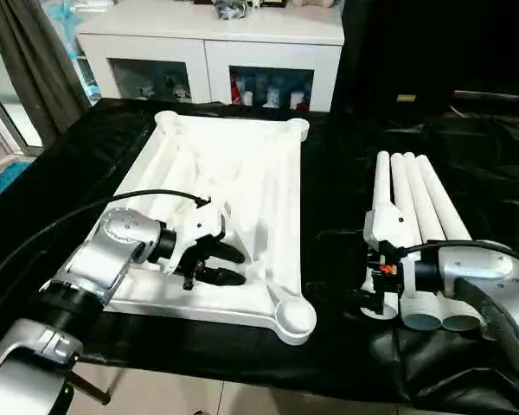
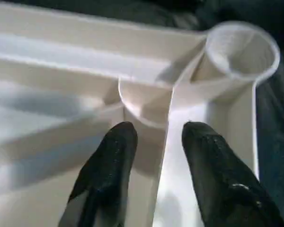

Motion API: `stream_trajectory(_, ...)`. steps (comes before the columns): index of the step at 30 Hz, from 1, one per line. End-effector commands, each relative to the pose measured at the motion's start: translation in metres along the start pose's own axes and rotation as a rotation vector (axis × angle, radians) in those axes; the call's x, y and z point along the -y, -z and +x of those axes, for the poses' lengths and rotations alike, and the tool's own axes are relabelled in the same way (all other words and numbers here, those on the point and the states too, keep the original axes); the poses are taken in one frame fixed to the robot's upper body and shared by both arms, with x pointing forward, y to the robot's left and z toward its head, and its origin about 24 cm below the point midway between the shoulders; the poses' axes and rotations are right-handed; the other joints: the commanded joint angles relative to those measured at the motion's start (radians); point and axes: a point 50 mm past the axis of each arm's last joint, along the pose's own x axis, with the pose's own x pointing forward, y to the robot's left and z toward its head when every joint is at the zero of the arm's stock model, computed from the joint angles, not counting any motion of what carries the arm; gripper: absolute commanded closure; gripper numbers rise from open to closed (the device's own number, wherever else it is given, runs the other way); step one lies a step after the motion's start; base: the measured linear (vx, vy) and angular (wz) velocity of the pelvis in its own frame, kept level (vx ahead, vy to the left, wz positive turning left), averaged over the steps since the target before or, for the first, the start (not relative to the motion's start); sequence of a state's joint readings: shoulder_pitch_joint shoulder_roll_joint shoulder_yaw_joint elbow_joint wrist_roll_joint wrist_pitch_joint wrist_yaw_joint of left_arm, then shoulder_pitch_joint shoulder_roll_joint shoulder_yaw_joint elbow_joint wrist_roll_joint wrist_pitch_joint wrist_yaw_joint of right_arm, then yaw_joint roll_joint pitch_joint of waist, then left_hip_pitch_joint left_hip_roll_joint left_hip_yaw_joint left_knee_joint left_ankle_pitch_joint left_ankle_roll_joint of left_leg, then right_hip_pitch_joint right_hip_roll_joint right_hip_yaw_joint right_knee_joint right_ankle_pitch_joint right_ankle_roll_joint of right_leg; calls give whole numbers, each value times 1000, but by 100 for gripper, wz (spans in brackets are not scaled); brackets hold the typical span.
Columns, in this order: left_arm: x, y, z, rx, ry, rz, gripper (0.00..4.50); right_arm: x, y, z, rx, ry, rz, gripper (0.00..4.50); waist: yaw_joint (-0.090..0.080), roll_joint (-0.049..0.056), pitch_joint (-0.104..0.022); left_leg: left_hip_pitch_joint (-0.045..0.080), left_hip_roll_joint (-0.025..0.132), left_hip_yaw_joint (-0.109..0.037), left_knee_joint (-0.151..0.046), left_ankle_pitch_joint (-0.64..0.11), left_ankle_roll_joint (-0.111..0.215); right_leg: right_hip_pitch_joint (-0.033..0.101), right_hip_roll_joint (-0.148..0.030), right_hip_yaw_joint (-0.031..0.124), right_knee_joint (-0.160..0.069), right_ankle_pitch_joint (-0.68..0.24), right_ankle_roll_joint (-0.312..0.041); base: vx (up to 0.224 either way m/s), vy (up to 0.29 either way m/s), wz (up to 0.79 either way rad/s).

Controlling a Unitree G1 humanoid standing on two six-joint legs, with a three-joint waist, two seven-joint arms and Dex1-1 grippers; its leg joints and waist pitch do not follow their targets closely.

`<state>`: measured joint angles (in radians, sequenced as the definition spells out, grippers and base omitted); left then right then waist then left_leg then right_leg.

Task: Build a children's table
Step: Move table base

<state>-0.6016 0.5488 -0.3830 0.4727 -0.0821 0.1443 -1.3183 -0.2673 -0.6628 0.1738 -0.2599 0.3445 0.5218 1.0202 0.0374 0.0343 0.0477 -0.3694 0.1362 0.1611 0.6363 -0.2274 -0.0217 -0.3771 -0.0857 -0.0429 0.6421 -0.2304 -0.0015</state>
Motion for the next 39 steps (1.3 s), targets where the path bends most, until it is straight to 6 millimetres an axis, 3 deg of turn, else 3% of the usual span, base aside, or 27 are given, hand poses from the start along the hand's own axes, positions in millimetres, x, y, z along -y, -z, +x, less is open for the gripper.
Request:
stream_trajectory(1, -3, 0, -4, -40, -6, 30, 274, -4, -1, 1, -5, -29, -2, 0, 5, -2, -53, 9, 90, -32, -97, -156, 43, 43, -77, 51, -78, -53, -292, 0, 0, 0)
stream_trajectory(10, -7, 8, -5, -90, -25, 51, 340, -5, 1, 2, -23, -41, -11, 0, 8, -1, -54, 10, 92, -27, -97, -138, 48, 42, -78, 50, -76, -14, -304, 0, 0, 0)
stream_trajectory(12, -9, 9, -5, -83, -43, 53, 380, -5, 1, 3, -22, -43, -10, 0, 10, 0, -55, 10, 93, -27, -97, -131, 48, 43, -79, 50, -75, 4, -309, 0, 0, 0)
stream_trajectory(18, -14, 13, -2, -90, -96, 44, 429, -7, 2, 5, -23, -48, -5, 0, 16, -2, -52, 12, 95, -25, -100, -157, 38, 41, -80, 51, -79, -39, -301, 0, 0, 0)
stream_trajectory(22, -27, 12, 0, -79, -219, 36, 448, -5, 2, 4, -23, -29, -2, 0, 19, -4, -53, 11, 94, -25, -98, -154, 30, 43, -81, 52, -80, -30, -297, 0, 0, 0)
stream_trajectory(28, -38, 9, -4, -88, -303, 63, 448, -3, 2, 4, -25, -16, -5, 0, 4, -3, -60, 3, 88, -27, -90, -91, 64, 50, -80, 49, -75, 59, -300, 0, 0, 0)
stream_trajectory(30, -40, 7, -6, -79, -313, 89, 448, -3, 2, 4, -25, -10, -5, 0, 5, 2, -59, 4, 90, -27, -90, -85, 69, 48, -79, 48, -73, 71, -305, 0, 0, 0)
stream_trajectory(36, -42, 6, -11, -48, -316, 142, 448, -2, 3, 3, -31, 11, -6, 0, 10, 3, -63, 7, 94, -25, -88, -55, 92, 48, -79, 45, -66, 167, -330, 0, 0, 0)
stream_trajectory(39, -43, 7, -15, -33, -330, 162, 448, -1, 3, 2, -25, 28, -11, 0, 11, 5, -62, 8, 95, -24, -90, -75, 83, 50, -80, 45, -66, 161, -332, 0, 0, 0)
